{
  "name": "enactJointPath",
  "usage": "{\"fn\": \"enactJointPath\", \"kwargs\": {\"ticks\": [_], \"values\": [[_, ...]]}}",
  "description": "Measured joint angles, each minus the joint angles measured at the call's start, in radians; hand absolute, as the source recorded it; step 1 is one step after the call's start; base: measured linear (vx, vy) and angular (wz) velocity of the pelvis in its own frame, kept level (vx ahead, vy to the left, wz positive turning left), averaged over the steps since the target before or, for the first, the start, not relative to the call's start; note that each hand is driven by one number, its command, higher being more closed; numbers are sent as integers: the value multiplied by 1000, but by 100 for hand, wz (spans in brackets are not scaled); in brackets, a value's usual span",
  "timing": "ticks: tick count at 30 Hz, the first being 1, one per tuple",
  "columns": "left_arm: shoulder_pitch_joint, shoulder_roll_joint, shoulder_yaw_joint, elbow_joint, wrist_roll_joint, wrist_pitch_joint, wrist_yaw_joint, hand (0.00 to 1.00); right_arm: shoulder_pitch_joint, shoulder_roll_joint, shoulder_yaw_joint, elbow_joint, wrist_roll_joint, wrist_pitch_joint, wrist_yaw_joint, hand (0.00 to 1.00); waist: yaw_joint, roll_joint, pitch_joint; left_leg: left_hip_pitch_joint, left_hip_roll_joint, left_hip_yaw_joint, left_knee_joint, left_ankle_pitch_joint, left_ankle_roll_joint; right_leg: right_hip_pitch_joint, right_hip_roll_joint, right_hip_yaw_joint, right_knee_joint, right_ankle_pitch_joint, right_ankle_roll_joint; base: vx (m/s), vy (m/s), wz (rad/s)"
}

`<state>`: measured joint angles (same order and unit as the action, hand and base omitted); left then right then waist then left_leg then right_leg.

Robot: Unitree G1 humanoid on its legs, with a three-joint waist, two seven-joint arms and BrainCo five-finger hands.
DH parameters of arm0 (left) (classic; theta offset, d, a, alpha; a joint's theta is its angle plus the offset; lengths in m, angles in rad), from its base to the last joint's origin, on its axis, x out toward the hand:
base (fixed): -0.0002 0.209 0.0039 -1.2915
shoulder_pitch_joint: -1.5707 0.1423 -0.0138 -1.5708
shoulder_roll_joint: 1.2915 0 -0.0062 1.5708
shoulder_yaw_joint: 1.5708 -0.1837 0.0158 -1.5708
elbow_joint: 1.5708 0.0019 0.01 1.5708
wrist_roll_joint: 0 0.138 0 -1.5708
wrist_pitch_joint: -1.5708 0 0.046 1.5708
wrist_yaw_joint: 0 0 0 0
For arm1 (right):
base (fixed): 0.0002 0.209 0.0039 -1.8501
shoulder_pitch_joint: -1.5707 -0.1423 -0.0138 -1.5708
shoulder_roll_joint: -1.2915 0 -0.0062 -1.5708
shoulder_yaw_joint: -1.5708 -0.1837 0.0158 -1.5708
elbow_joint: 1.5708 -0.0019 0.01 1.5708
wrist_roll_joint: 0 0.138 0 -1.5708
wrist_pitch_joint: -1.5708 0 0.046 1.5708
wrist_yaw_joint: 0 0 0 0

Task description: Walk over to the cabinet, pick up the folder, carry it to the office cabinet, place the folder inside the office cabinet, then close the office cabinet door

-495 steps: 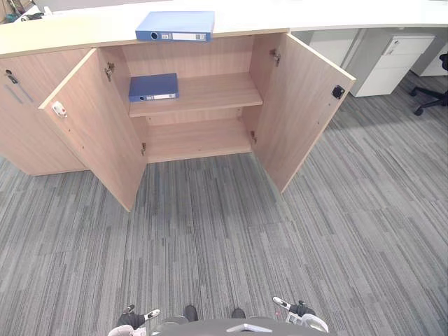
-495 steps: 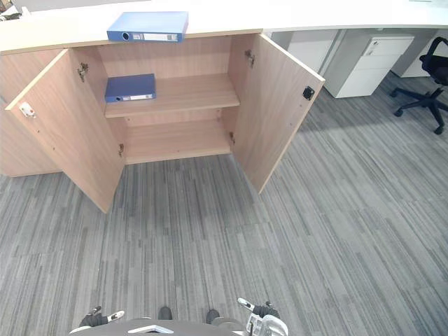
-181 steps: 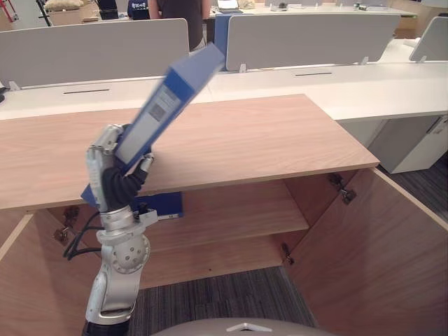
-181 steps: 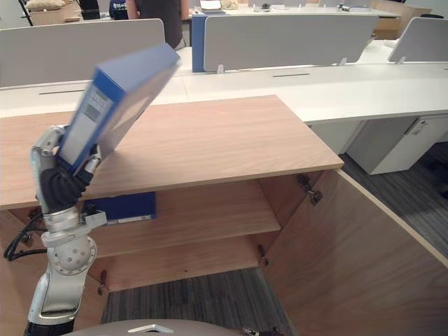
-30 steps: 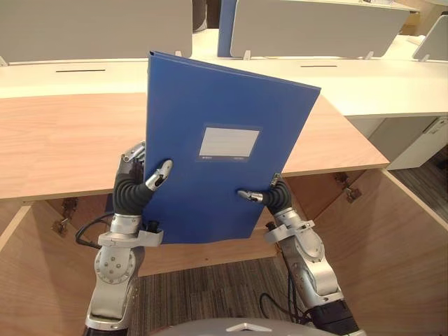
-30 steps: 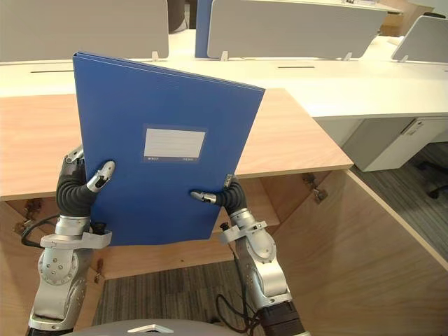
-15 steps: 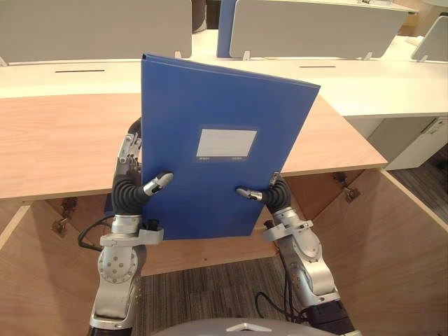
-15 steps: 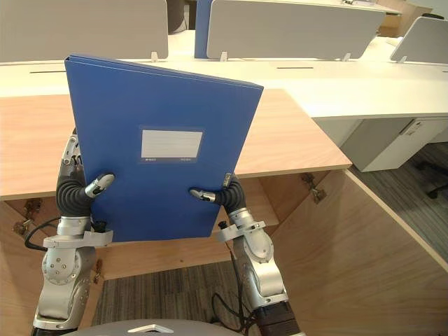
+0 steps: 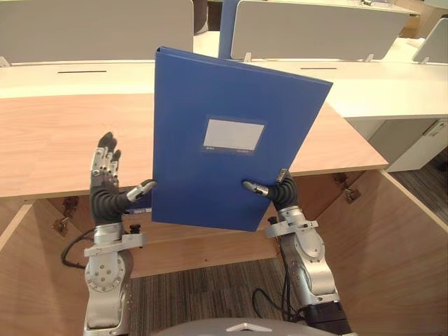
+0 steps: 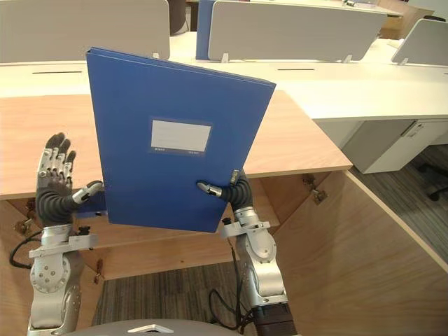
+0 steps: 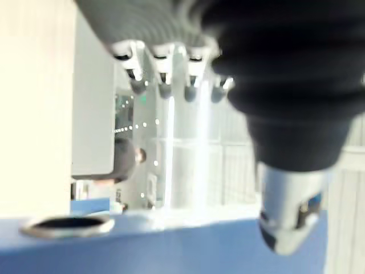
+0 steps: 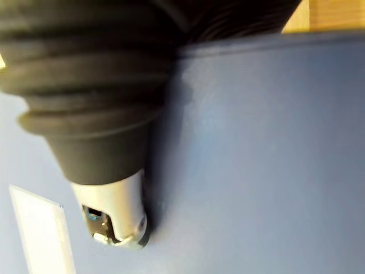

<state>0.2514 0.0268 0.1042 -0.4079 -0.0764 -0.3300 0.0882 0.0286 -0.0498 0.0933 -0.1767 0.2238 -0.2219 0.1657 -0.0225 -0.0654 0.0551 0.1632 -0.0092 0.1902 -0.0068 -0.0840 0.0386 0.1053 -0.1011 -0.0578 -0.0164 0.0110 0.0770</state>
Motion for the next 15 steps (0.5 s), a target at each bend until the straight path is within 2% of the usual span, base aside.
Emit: {"fn": "enactJointPath", "kwargs": {"ticks": [9, 15], "values": [[44, -40, 52, 48, -14, 4, -13, 0, 41, -1, 0, 0, -136, 0, -4, 100, 14, 4, 0, -1, -2, -27, -16, 16, 2, 3, -2, -18, 4, 0, 0, -22, -19, 9], [64, -39, 29, 125, -28, 16, -79, 0, 43, -15, 3, 48, -193, 1, -6, 100, 14, 11, 4, 6, -9, -49, -55, 48, 1, 2, -7, -40, 6, -1, 1, -46, -26, 11]]}}
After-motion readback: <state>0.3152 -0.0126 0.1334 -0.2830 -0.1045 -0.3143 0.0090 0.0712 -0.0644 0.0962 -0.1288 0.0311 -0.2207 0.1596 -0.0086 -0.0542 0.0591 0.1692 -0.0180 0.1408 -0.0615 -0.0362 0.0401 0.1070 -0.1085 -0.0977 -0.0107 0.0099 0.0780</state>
